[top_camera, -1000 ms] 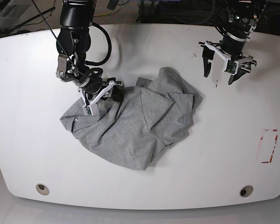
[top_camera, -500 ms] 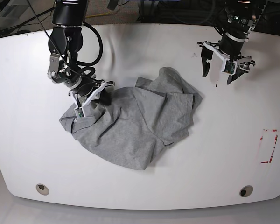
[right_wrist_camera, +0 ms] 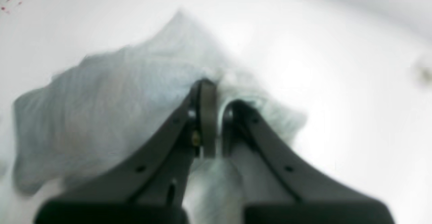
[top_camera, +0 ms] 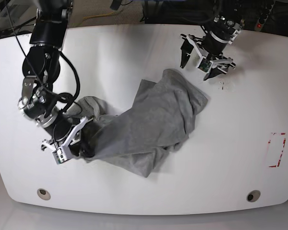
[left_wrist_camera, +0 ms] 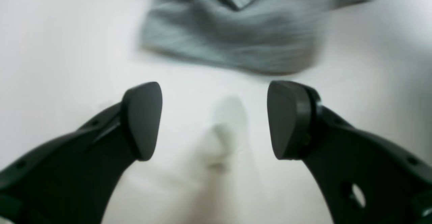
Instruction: Fold the T-shirt properly
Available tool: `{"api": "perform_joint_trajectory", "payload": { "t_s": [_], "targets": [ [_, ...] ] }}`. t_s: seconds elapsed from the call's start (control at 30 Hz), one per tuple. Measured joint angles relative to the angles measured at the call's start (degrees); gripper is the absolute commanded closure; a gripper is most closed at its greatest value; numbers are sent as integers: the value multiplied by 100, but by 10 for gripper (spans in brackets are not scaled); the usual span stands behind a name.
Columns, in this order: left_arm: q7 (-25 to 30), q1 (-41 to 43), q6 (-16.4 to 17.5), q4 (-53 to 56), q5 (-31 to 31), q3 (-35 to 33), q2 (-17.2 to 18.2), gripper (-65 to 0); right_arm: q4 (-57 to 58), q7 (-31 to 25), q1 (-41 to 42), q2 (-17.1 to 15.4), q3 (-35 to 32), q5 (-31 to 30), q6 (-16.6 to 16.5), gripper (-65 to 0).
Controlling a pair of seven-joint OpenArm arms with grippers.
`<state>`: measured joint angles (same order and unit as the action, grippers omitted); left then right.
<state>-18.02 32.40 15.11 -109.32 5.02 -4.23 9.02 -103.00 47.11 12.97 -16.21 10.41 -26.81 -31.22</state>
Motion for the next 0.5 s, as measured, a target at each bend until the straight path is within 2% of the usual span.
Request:
{"api": "perform_joint_trajectory", "payload": {
  "t_s": [0.07, 0.23, 0.4, 0.5],
  "targets": [
    [-2, 15, 7, 0, 7, -94, 11, -453, -7, 22, 337, -131, -2, 2, -57, 0],
    [-61, -129, -13, 26, 44, -256, 24, -453, -37, 682, 1189, -372, -4, -17, -120, 0],
    [-39, -385, -24, 68, 42, -623, -4, -453, -52, 704, 1622, -671, -251, -13, -118, 0],
    [-44, -531, -33, 247, 44, -890, -9, -453, -55, 697, 1679, -745, -459, -24, -131, 0]
  ]
}}
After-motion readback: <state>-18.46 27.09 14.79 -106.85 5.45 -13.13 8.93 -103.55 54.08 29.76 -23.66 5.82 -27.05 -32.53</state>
